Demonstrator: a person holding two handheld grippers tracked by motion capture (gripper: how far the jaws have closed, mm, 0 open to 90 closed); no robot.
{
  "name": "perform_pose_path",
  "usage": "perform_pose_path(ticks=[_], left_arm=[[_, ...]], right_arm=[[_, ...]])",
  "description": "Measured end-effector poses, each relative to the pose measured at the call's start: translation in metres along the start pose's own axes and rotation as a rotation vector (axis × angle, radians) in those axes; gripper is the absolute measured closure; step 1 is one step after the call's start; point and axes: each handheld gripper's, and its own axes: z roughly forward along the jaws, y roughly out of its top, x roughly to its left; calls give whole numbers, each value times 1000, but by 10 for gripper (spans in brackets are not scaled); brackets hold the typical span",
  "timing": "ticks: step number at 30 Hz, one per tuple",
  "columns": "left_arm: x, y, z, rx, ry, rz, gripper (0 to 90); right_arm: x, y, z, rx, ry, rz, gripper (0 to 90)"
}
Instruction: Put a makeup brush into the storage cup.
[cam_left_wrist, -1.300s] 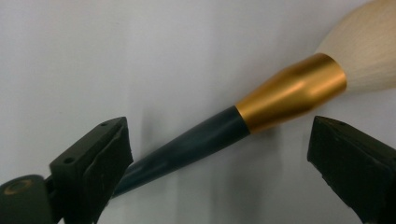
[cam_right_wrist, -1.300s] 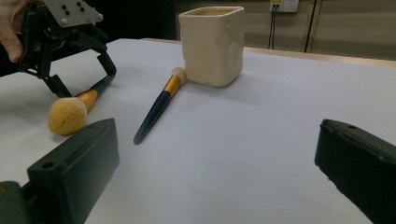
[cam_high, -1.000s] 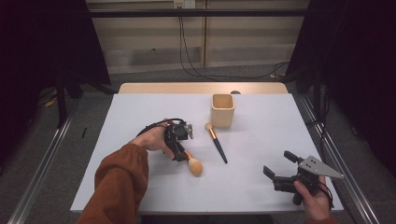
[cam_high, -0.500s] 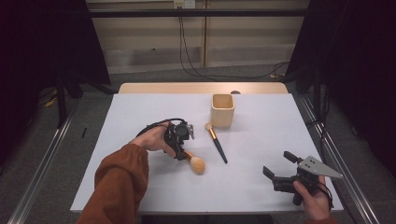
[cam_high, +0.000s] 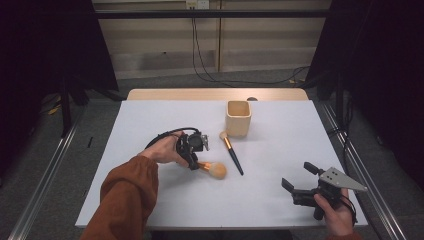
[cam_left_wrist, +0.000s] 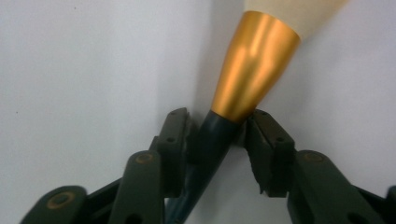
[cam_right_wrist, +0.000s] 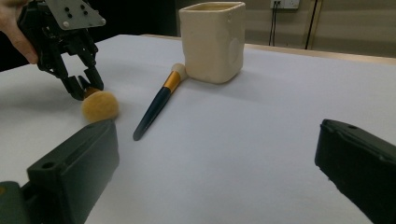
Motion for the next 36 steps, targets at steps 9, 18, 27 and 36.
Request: perform_pose_path(ticks=[9,18,27,36], left_arm=[[-4,1,-1,-2,1,-16,747],[-5,-6,-3,-38,-15,-91,747],[0,-26,-15,-151,-36,-214,747],[3,-49,-25,-321,-26,-317,748]], right_arm=[[0,-1,1,11,3,-2,0],[0,-1,1,14,2,5,0],[0,-1,1,15,0,8,0],[0,-1,1,15,1,7,0]])
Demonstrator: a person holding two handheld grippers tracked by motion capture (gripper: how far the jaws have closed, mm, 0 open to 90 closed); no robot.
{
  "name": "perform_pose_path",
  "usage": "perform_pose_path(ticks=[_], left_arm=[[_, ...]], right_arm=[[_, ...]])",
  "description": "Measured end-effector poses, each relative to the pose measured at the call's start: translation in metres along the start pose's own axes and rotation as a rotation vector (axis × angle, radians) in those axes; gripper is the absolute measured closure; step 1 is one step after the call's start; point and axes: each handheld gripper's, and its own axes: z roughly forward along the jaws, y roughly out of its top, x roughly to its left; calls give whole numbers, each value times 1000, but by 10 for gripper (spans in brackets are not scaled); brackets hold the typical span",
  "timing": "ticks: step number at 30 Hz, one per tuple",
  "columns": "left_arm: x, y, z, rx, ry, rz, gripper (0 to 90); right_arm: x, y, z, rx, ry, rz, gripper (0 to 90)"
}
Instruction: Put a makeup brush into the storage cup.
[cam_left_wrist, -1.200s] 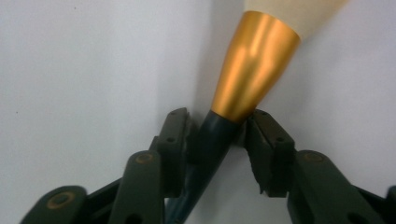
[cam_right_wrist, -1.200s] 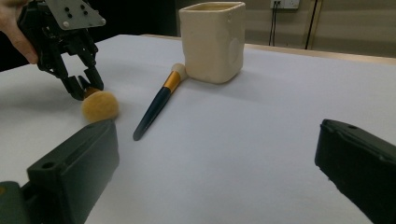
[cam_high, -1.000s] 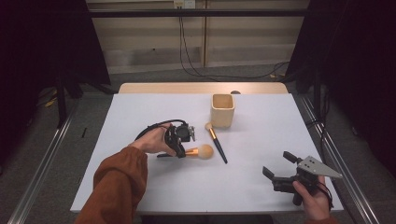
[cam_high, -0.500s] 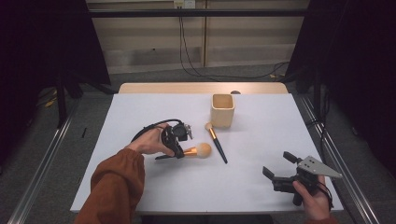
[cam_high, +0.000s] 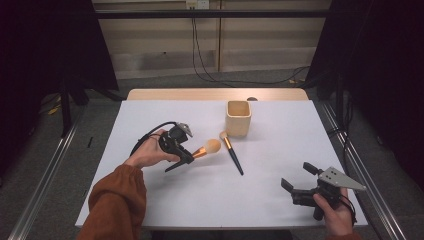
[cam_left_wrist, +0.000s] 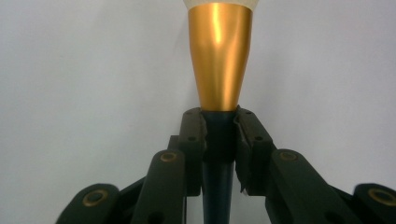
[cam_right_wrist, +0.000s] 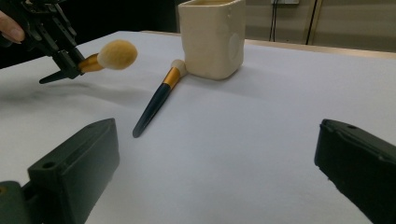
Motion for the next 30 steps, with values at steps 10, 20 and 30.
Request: perform_pose_path(ticks=[10,20,30], left_arm=[[1,-13,-12,-198,97,-87,747],[-8,-14,-21,-368,119,-100,747],[-12,-26,-16,-483,170,-140,746]], right_arm=[[0,0,0,-3,-5,2,0],[-1,0,-1,-3,-9,2,0],[0,0,-1,-3,-4,-5,0]])
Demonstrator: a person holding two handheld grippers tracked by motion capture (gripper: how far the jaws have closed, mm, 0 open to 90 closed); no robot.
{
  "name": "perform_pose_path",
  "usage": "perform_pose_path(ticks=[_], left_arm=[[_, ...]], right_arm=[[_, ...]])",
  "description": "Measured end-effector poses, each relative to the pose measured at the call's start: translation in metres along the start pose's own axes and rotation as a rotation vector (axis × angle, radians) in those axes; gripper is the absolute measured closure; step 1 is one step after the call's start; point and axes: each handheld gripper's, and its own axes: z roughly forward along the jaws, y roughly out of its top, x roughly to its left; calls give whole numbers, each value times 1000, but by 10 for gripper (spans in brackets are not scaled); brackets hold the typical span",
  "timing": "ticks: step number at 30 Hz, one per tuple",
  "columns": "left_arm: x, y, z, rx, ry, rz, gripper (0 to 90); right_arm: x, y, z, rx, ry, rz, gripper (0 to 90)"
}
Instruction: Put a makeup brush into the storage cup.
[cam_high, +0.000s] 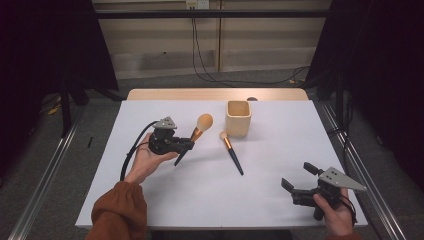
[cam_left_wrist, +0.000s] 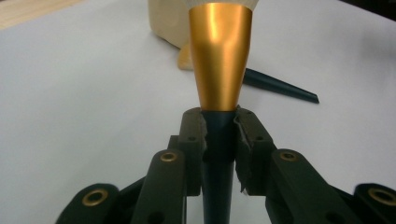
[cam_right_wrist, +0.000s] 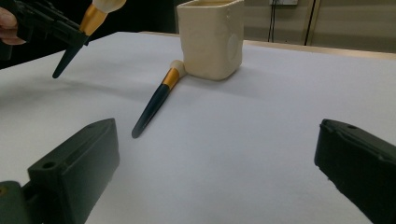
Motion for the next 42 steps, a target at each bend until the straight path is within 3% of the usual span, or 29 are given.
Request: perform_pose_path(ticks=[6,13,14,21,28,33,42], left_arm=[[-6,-7,-2,-74,-1,3,746],[-14,-9,-4,-112,-3,11,746],[-16,-10,-4,-137,-2,0,746],[-27,-18,-4,-183,24,-30,746],[-35,-24,-6,-200,40,-23,746],[-46,-26,-11,-243,28,-27,746],[-61,-25,-14,-269,6,-2,746]], right_arm=[[0,0,0,-3,1,3,0],[0,0,0,-5,2,3,0],[0,0,0,-8,2,2,0],[1,0,0,-6,7,7,2],[1,1,1,-11,7,11,0],[3,2,2,-22,12,14,0],[10,6,4,-42,39,9,0]])
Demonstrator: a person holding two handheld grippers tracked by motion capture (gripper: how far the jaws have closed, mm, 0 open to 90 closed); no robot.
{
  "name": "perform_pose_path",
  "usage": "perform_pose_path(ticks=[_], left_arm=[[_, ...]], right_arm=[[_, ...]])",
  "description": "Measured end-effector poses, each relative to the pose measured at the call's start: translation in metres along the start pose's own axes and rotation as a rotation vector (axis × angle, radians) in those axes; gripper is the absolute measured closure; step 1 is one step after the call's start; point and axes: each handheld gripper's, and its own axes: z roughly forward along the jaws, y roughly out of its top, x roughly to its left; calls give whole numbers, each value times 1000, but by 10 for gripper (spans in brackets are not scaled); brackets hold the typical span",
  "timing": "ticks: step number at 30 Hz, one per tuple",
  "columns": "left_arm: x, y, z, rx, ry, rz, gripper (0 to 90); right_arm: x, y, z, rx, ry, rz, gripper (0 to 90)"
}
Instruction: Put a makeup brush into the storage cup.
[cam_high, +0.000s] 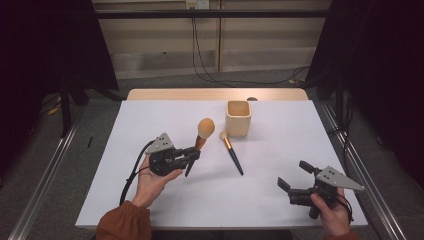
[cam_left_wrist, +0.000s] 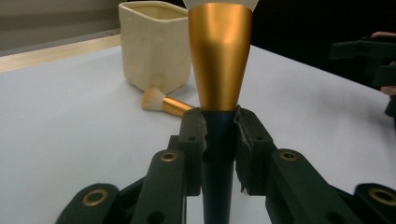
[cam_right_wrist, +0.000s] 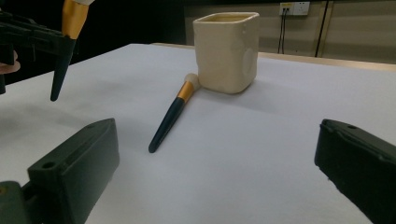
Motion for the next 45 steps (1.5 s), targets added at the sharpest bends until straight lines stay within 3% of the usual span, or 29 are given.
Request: perform_pose_path(ticks=[10,15,21,24,25,34,40,45], left_arm=[[-15,-1,5,-13,-25,15,746],[-19,3,8,-36,-37,9,746],[-27,7,16,-43,-59,12,746],[-30,7,21,-38,-65,20,746],[-31,7,23,-38,-67,21,747],[-34,14,30,-54,-77,31,746],[-36,20,34,-71,-79,36,746],[-39,20,37,-68,-89,37,746]], right_arm=[[13,12,14,-24,61,-24,0],[17,17,21,-40,87,-11,0],[27,33,34,-69,132,-30,0],[31,36,39,-66,157,-31,0],[35,38,44,-72,205,-44,0],[50,57,66,-84,267,-31,0],[61,75,82,-97,296,-34,0],[66,82,96,-84,280,-17,0]])
